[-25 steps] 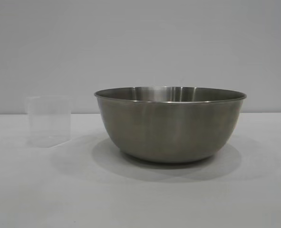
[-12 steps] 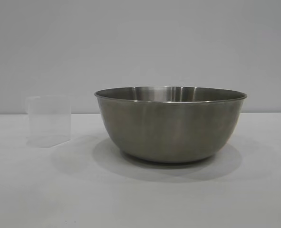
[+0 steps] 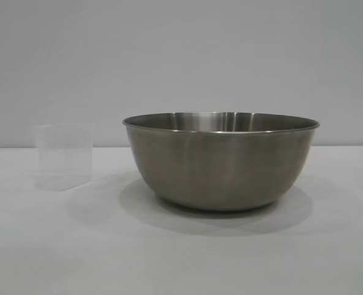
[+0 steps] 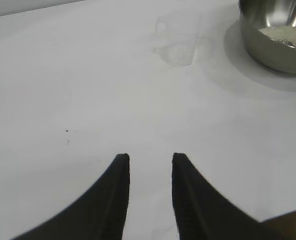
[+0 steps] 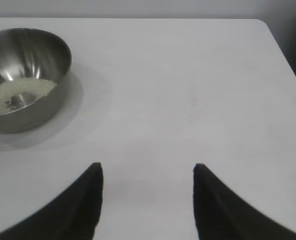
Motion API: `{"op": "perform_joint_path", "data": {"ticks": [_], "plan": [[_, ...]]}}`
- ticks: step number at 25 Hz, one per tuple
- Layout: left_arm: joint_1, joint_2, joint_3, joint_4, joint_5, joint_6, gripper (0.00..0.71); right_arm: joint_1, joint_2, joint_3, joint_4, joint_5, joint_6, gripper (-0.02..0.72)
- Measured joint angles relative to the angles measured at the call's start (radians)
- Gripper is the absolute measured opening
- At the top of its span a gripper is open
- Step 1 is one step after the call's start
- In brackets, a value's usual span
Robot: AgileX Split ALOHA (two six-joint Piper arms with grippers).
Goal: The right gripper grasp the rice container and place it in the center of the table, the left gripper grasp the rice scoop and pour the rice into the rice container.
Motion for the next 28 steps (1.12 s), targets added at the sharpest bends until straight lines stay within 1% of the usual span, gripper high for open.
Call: {"op": "perform_joint_path", "data": {"ticks": [3,11,12,15,21,23,25,28], "plan": [[0.025,0.0,0.0,0.0,0.0,0.0,0.181,0.0,0.0,0.0,0.0,0.001,0.0,0.39],[0.029,0.0,0.0,0.0,0.0,0.0,0.181,0.0,0.0,0.0,0.0,0.001,0.0,0.39],[0.038,0.0,0.0,0.0,0.0,0.0,0.181,0.0,0.0,0.0,0.0,0.001,0.0,0.39],[0.086,0.0,0.0,-0.001,0.0,0.0,0.181,0.0,0.0,0.0,0.0,0.001,0.0,0.39],[0.239,0.0,0.0,-0.001,0.0,0.0,0.181,0.0,0.0,0.0,0.0,0.001,0.0,0.39],[0.271,0.0,0.0,-0.001,0.0,0.0,0.181,0.0,0.0,0.0,0.0,0.002,0.0,0.39],[0.283,0.0,0.0,-0.001,0.0,0.0,0.181,0.0,0.0,0.0,0.0,0.002,0.0,0.39],[0.28,0.0,0.0,-0.001,0.0,0.0,0.181,0.0,0.0,0.0,0.0,0.002,0.0,0.39]]}}
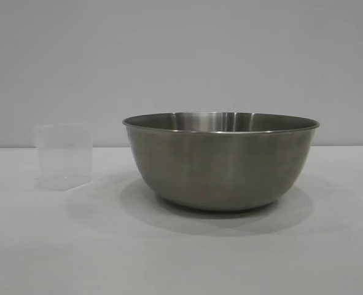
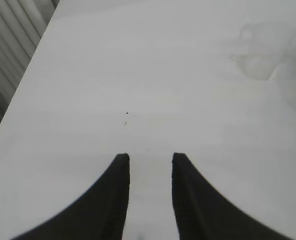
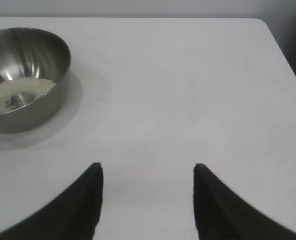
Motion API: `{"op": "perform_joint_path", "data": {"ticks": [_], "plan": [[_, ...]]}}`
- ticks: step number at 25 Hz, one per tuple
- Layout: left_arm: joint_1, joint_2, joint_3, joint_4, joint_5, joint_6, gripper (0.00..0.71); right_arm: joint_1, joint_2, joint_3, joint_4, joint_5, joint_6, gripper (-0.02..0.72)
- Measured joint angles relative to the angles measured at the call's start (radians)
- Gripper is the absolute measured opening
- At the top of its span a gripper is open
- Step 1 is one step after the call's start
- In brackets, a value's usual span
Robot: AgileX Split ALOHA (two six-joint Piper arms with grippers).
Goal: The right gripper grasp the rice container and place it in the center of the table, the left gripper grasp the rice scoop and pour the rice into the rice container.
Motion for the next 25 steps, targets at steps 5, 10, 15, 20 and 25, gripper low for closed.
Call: {"op": "perform_joint_path", "data": {"ticks": [5,10,15,20,25], "plan": [[-0.088,0.0,0.0,0.0,0.0,0.0,0.181,0.011,0.0,0.0,0.0,0.0,0.0,0.39],[-0.139,0.0,0.0,0.0,0.0,0.0,0.181,0.032,0.0,0.0,0.0,0.0,0.0,0.39],[-0.14,0.0,0.0,0.0,0.0,0.0,0.181,0.032,0.0,0.0,0.0,0.0,0.0,0.39],[-0.14,0.0,0.0,0.0,0.0,0.0,0.181,0.032,0.0,0.0,0.0,0.0,0.0,0.39],[-0.14,0.0,0.0,0.0,0.0,0.0,0.181,0.032,0.0,0.0,0.0,0.0,0.0,0.39]]}}
